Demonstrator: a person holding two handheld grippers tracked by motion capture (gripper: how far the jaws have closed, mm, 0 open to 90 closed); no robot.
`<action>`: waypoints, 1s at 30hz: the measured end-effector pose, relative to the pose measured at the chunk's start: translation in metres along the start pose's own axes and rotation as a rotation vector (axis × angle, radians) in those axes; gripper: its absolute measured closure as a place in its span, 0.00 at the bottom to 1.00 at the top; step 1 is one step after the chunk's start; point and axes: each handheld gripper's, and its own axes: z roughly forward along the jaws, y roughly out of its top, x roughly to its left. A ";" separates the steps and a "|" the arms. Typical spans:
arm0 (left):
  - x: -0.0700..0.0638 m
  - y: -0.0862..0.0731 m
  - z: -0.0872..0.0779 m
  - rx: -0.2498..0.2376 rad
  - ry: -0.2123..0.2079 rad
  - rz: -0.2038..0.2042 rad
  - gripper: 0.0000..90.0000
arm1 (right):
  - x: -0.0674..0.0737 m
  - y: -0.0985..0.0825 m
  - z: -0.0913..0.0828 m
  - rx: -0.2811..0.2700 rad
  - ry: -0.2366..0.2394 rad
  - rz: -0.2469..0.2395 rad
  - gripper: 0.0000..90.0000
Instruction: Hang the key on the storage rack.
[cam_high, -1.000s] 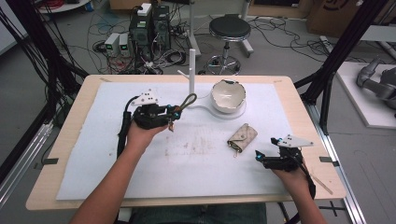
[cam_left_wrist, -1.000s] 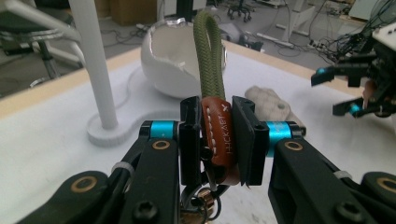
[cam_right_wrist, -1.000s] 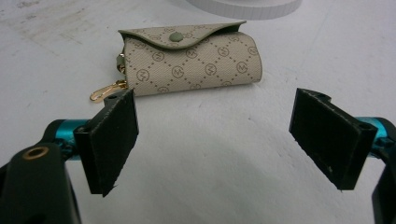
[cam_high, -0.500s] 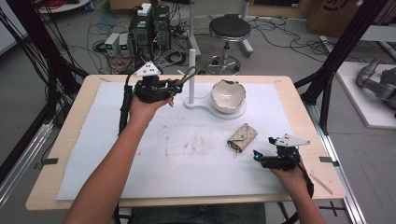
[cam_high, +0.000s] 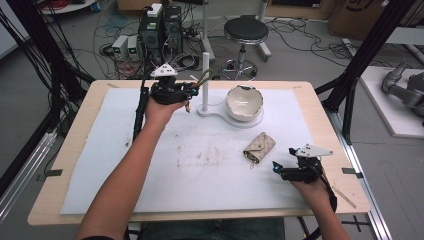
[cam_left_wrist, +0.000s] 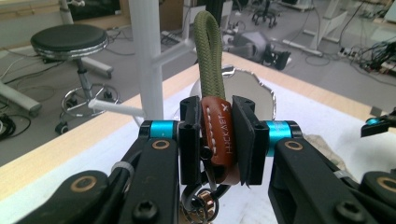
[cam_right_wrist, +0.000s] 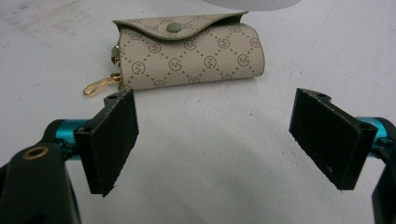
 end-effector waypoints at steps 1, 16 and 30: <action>0.000 0.000 0.001 -0.003 0.002 -0.004 0.81 | 0.000 0.000 0.000 0.000 0.000 -0.001 0.18; 0.010 -0.006 0.004 -0.001 0.053 -0.025 0.81 | 0.001 0.000 -0.001 0.001 -0.006 -0.004 0.18; 0.012 -0.019 -0.005 0.042 0.145 -0.030 0.33 | 0.001 0.000 -0.002 -0.011 -0.008 -0.006 0.18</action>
